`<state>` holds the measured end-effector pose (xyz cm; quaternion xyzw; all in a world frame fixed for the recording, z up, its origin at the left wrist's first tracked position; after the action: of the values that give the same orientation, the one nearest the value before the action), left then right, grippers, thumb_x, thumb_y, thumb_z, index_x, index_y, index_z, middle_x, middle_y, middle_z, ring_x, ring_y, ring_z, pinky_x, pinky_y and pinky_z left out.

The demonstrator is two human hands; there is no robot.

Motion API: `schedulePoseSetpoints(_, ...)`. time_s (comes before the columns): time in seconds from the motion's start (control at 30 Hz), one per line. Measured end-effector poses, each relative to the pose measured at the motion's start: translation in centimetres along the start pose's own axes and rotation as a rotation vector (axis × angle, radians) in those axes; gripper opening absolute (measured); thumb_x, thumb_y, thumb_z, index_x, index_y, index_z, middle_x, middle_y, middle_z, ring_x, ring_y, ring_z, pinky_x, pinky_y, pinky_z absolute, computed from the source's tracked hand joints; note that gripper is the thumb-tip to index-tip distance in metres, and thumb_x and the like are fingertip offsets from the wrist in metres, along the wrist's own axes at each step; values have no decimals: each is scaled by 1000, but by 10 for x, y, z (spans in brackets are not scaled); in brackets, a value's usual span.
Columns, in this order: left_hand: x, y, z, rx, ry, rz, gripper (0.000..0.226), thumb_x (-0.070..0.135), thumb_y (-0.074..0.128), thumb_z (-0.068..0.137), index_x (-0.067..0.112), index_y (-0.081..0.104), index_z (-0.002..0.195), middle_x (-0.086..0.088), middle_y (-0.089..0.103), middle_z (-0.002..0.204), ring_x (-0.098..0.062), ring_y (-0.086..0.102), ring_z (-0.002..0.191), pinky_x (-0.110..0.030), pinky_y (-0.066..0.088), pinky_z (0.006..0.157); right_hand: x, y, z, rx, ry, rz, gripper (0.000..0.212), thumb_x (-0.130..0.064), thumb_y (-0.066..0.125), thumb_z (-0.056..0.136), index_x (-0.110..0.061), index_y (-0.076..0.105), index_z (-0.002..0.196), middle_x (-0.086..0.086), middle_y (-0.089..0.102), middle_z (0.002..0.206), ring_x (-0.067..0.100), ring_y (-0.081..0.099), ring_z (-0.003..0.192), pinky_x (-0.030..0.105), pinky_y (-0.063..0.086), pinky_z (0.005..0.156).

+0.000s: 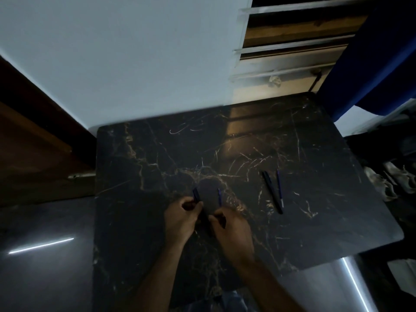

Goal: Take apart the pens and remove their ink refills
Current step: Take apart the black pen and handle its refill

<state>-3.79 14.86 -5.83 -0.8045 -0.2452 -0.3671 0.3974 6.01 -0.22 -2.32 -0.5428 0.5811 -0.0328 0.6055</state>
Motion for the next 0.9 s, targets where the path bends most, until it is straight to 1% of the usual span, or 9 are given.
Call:
schedulePoseSetpoints(0.1, -9, 3, 3, -33, -16, 52, 13, 24, 88, 91, 25, 79, 100, 11, 77, 84, -7, 77, 76, -40, 68, 76, 14, -5, 3, 38, 41, -60, 9, -33, 67, 105, -31, 68, 96, -11, 68, 92, 5, 64, 78, 29, 55, 71)
schedulePoseSetpoints(0.17, -11, 4, 3, -16, 11, 92, 19, 24, 89, 90, 34, 73, 91, 13, 77, 81, -7, 77, 74, -43, 68, 75, 22, -6, 8, 21, 59, -128, 12, -35, 64, 106, -35, 61, 94, -12, 64, 93, 0, 58, 75, 21, 46, 64)
schedulePoseSetpoints(0.23, -13, 5, 3, 8, 35, 121, 24, 24, 90, 89, 37, 70, 92, 14, 75, 81, -6, 76, 72, -42, 68, 73, 29, -4, 15, -33, 78, -222, 6, -39, 61, 107, -37, 59, 102, -11, 63, 101, -3, 53, 77, 16, 37, 64)
schedulePoseSetpoints(0.33, -13, 6, 2, 19, 40, 131, 32, 27, 90, 89, 30, 71, 115, 14, 74, 91, -7, 76, 79, -41, 68, 74, 33, 0, 22, -86, 102, -291, 20, -42, 60, 108, -28, 64, 122, -4, 67, 116, 7, 63, 96, 23, 50, 78)
schedulePoseSetpoints(0.43, -11, 5, 3, 41, 59, 158, 39, 28, 90, 89, 27, 70, 123, 13, 74, 91, -7, 75, 80, -39, 67, 75, 26, 5, 27, -125, 87, -322, 22, -41, 57, 109, -26, 66, 123, -2, 70, 119, 13, 69, 104, 32, 60, 89)
schedulePoseSetpoints(0.53, -12, 4, 5, 40, 66, 182, 40, 29, 90, 89, 27, 69, 123, 12, 74, 90, -4, 73, 80, -32, 64, 75, 21, 15, 28, -161, 46, -342, 22, -40, 56, 110, -25, 68, 121, 0, 71, 117, 15, 71, 104, 35, 61, 90)
schedulePoseSetpoints(0.67, -12, 3, 5, 38, 72, 173, 39, 29, 90, 89, 27, 70, 123, 14, 73, 89, -4, 73, 81, -35, 65, 77, 16, 26, 26, -175, 32, -354, 25, -41, 55, 110, -25, 66, 124, 2, 72, 120, 19, 71, 108, 38, 61, 92)
schedulePoseSetpoints(0.8, -13, 3, 4, 45, 80, 181, 38, 30, 90, 88, 30, 70, 121, 20, 70, 84, 7, 68, 78, -18, 54, 67, 16, 30, 26, -174, 48, -324, 24, -44, 55, 109, -27, 67, 121, -1, 72, 116, 17, 71, 105, 38, 61, 93)
schedulePoseSetpoints(0.9, -11, 3, 2, 59, 86, 134, 35, 32, 89, 89, 32, 69, 117, 18, 72, 84, 3, 71, 78, -23, 59, 70, 20, 25, 25, -163, 69, -254, 28, -49, 51, 110, -29, 69, 108, -4, 73, 103, 12, 70, 92, 31, 58, 85)
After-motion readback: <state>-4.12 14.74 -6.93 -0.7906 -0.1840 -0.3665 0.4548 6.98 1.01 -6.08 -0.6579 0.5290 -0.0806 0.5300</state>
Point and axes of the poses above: each hand's wrist, its own z-axis towards the middle knuckle, its own y-axis out of the palm, x = y × z, the point moved 6 cm from there along z, towards the middle knuckle
